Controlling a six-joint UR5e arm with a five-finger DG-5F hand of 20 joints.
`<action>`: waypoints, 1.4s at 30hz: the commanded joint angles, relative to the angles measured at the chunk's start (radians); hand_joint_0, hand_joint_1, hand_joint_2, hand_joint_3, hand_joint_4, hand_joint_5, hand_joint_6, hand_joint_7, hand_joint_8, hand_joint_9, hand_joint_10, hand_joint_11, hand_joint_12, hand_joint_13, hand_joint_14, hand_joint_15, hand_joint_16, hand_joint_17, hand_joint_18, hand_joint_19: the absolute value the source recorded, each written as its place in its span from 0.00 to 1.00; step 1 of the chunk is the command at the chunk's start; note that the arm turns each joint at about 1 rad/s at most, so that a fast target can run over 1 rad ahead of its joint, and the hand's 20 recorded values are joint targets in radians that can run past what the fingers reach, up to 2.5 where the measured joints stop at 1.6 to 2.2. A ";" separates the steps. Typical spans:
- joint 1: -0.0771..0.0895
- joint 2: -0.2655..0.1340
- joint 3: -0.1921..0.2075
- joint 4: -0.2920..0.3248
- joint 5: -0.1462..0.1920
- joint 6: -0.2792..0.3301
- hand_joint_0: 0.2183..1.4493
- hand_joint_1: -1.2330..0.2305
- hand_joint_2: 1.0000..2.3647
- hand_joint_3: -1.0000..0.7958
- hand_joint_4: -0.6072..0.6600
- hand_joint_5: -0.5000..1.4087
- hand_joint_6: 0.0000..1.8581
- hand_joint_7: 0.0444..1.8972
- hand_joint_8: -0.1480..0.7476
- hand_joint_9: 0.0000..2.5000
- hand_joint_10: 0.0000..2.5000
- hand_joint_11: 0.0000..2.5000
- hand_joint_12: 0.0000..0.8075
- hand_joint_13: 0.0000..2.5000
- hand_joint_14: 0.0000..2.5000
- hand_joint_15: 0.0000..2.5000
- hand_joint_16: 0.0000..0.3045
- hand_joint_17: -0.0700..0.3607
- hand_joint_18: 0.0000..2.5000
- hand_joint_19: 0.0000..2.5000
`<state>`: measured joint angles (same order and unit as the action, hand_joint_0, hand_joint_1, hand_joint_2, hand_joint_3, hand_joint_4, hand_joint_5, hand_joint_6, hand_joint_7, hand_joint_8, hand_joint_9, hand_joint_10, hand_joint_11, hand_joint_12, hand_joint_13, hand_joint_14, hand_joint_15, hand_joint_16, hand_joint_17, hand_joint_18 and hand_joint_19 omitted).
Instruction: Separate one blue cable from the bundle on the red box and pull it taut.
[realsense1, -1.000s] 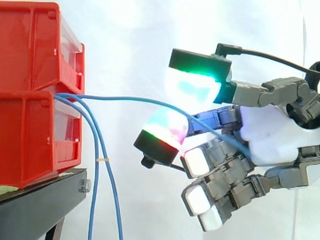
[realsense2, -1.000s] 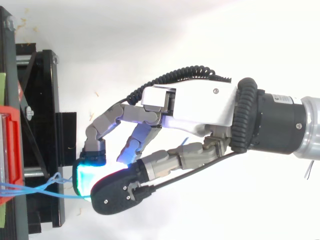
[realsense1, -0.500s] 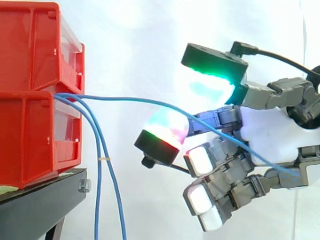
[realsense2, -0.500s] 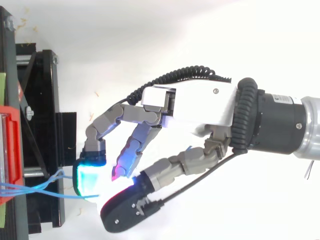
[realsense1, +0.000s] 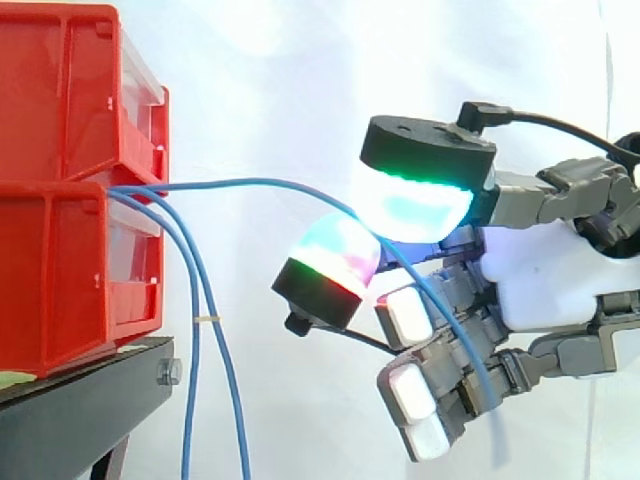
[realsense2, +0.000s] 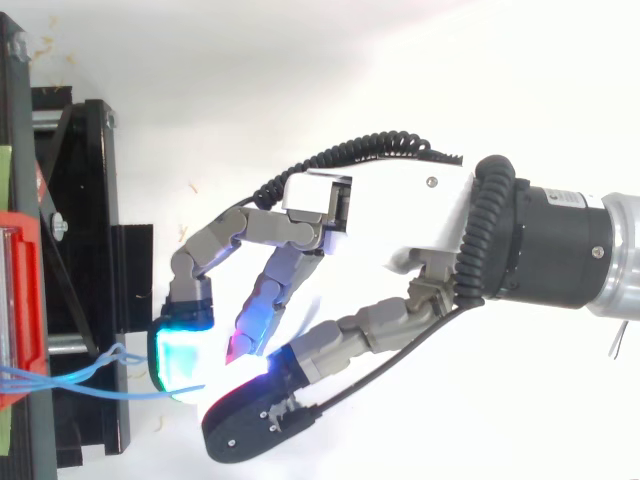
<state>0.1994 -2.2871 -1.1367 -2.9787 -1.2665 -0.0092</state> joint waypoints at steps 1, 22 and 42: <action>0.000 0.000 0.000 0.000 0.001 0.000 0.30 0.41 0.01 0.38 0.49 0.25 0.46 0.48 0.38 0.50 0.00 0.11 0.42 0.41 0.01 0.18 0.17 0.43 0.30 0.23; 0.000 0.000 0.000 0.001 0.003 0.000 0.31 0.47 0.01 0.37 0.57 0.24 0.46 0.48 0.42 0.53 0.01 0.13 0.41 0.40 0.01 0.17 0.16 0.41 0.29 0.22; -0.003 -0.002 0.000 0.004 0.001 0.003 0.25 0.53 0.00 0.28 0.55 0.25 0.46 0.49 0.44 0.55 0.01 0.14 0.44 0.42 0.01 0.17 0.17 0.44 0.31 0.22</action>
<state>0.1993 -2.2873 -1.1367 -2.9772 -1.2642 -0.0089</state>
